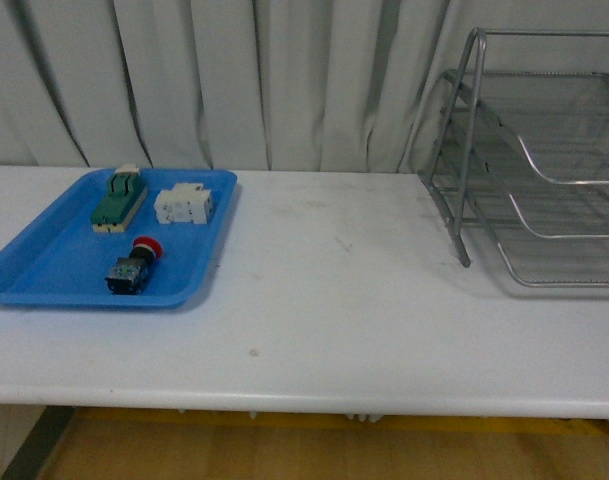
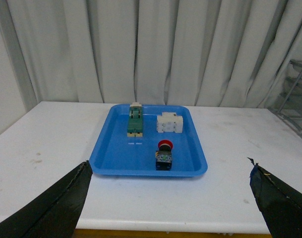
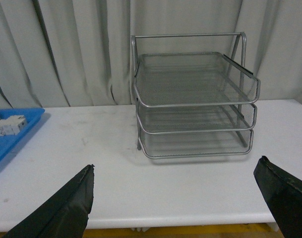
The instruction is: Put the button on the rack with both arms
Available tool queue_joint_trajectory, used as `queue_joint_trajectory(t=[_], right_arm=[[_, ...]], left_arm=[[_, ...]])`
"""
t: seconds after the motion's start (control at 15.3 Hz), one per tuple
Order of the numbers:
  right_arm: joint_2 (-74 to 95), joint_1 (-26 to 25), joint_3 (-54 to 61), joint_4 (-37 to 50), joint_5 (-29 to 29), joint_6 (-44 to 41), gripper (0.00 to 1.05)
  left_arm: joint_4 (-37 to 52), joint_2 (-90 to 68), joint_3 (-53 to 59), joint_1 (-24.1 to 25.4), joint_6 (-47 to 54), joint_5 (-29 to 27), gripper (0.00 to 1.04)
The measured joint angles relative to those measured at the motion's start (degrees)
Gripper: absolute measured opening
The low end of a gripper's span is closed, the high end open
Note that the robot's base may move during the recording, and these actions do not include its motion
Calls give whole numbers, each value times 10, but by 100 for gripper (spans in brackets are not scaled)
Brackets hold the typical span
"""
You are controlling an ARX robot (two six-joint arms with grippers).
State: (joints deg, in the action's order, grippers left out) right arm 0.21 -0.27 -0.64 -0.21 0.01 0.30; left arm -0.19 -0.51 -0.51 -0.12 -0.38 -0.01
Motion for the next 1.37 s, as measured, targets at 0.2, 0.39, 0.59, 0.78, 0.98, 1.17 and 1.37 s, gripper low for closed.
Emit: queue_joint_trajectory(t=[0.2,0.39,0.59,0.78,0.98,1.17,1.37], right_arm=[[0,0,0,0,0,0,98],[0,0,0,0,0,0,98],[0,0,0,0,0,0,98],[0,0,0,0,0,0,98],[0,0,0,0,0,0,98],[0,0,0,0,0,0,98],[0,0,0,0,0,0,98]], left_arm=[[0,0,0,0,0,0,98],[0,0,0,0,0,0,98],[0,0,0,0,0,0,98],[0,0,0,0,0,0,98],[0,0,0,0,0,0,98],[0,0,0,0,0,0,98],[0,0,0,0,0,0,98]])
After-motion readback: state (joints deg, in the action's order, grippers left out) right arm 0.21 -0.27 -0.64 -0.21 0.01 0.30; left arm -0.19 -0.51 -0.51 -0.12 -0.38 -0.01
